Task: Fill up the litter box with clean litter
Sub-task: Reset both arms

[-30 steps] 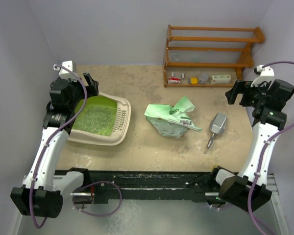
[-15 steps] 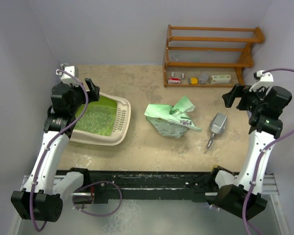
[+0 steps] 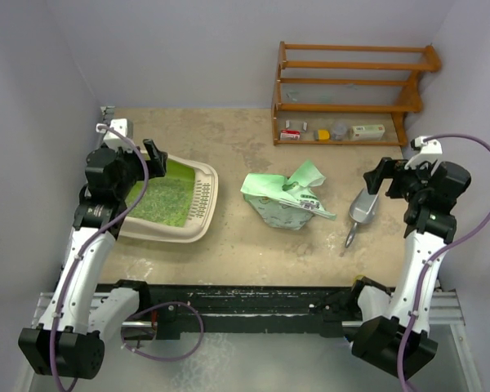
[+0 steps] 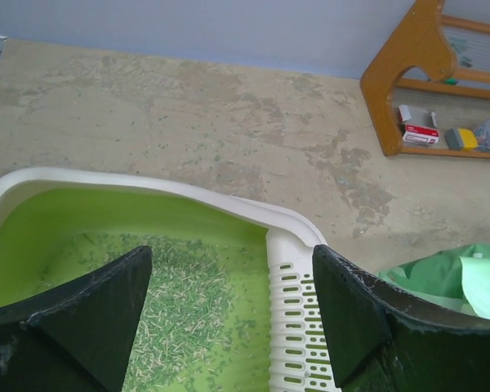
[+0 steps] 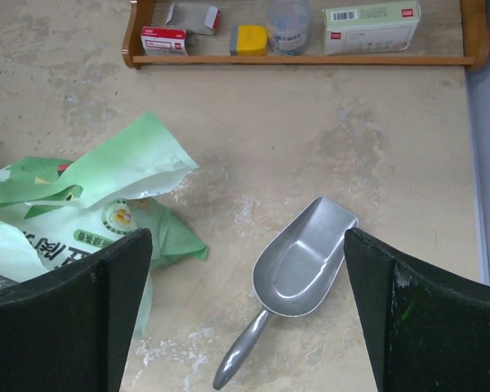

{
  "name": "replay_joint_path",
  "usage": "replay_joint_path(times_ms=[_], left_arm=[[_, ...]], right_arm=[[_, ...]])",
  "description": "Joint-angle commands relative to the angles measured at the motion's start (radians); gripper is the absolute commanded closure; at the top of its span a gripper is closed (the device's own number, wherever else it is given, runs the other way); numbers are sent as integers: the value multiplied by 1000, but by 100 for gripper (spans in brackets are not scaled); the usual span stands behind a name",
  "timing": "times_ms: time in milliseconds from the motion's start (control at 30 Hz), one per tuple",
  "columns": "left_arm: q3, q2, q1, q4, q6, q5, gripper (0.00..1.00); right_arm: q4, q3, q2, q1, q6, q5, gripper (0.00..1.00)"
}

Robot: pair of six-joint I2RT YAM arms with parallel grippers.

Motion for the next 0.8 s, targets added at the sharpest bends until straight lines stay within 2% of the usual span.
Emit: replay_joint_path(times_ms=[0, 200, 767], left_arm=[[-16, -57, 2, 90, 22, 61, 24], [-15, -44, 2, 73, 23, 74, 24], [-13, -30, 2, 70, 17, 95, 24]], right_arm=[[43, 27, 1, 0, -27, -3, 0], [26, 27, 42, 0, -40, -59, 0], [15, 29, 41, 0, -68, -77, 0]])
